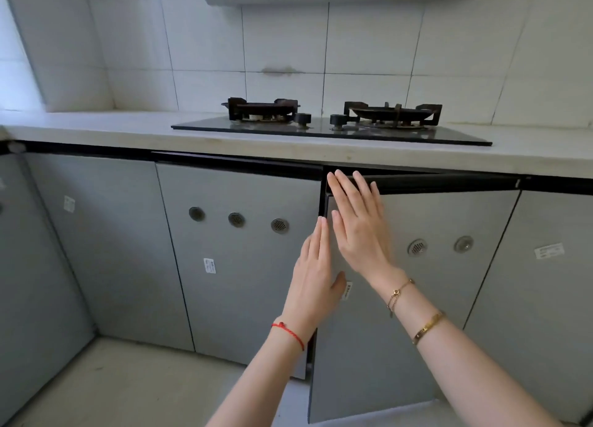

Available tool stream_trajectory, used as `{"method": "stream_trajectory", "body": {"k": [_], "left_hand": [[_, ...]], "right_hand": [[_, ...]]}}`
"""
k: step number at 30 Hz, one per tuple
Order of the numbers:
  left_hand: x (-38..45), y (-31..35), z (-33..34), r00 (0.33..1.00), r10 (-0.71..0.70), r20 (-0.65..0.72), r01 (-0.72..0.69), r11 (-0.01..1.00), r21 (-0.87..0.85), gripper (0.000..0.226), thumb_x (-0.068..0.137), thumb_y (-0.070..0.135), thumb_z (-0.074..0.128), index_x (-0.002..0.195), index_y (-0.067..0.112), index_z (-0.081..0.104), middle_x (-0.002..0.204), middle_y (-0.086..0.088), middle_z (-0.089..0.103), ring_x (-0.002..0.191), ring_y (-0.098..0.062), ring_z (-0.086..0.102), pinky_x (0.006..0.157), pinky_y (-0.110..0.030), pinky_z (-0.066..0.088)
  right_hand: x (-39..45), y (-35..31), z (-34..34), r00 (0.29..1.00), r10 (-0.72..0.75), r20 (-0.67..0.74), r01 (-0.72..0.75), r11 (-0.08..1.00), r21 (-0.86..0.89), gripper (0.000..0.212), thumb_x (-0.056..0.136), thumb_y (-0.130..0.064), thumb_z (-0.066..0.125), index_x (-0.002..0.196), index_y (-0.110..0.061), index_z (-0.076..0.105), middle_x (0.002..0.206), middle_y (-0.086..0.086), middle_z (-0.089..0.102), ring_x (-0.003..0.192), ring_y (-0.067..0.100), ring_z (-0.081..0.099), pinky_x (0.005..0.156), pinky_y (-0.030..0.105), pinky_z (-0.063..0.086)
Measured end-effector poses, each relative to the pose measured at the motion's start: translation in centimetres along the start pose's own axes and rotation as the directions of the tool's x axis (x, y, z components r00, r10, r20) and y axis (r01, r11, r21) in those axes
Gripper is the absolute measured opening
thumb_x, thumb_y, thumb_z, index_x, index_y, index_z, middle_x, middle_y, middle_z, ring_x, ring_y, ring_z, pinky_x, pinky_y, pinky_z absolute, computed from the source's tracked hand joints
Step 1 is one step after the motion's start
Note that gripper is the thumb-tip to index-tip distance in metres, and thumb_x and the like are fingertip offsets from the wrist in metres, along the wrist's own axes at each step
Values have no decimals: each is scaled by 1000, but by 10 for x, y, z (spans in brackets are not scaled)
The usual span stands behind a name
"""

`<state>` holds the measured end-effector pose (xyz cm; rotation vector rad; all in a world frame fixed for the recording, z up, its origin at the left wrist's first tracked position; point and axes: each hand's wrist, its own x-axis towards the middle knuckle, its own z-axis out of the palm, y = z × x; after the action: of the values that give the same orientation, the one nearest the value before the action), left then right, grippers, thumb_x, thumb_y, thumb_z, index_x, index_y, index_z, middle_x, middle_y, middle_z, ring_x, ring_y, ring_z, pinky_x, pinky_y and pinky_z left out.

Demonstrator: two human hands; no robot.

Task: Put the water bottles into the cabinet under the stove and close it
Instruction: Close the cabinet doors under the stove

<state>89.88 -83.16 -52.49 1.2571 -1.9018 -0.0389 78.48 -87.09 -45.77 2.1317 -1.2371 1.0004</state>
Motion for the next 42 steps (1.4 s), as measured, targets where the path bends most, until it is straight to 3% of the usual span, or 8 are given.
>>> {"method": "stream_trajectory", "body": {"k": [6,11,16,26,42], "left_hand": [[29,-32,17,1000,-6,7,5,993,114,97,83,17,56,154,15,-10,164,1,-7,151,-19,-2,121,-39,20],[49,-40,22,998,-64,15,60,979,193,98,83,20,55,152,17,-15,163,1,-14,149,-29,-17,121,-52,10],[62,-51,30,996,-84,20,75,955,287,101,85,23,57,151,18,-18,161,0,-21,145,-31,-27,118,-61,12],[79,-53,43,987,-161,6,154,958,243,103,87,28,58,147,23,-26,159,6,-26,145,-30,-28,119,-59,9],[68,-64,30,989,-146,26,137,966,220,95,85,21,58,154,22,-8,162,9,-14,150,-24,-11,119,-53,18]], "right_hand": [[20,5,31,1000,7,-14,-8,999,-42,58,101,-25,36,154,-18,14,162,-2,12,151,21,5,121,51,9],[35,13,55,1000,30,-6,-31,994,-103,61,101,-28,35,155,-18,7,163,-2,4,151,21,-2,121,53,4],[44,21,72,1000,30,-7,-30,991,-129,61,102,-30,33,155,-17,5,163,-1,1,151,23,-5,121,53,2],[54,36,87,1000,2,20,2,984,-180,61,102,-35,29,155,-18,2,163,-1,-2,150,22,-6,122,51,2],[37,45,80,999,-45,21,46,996,-71,66,101,-31,39,154,-16,4,163,1,0,151,23,-5,122,51,5]]}}
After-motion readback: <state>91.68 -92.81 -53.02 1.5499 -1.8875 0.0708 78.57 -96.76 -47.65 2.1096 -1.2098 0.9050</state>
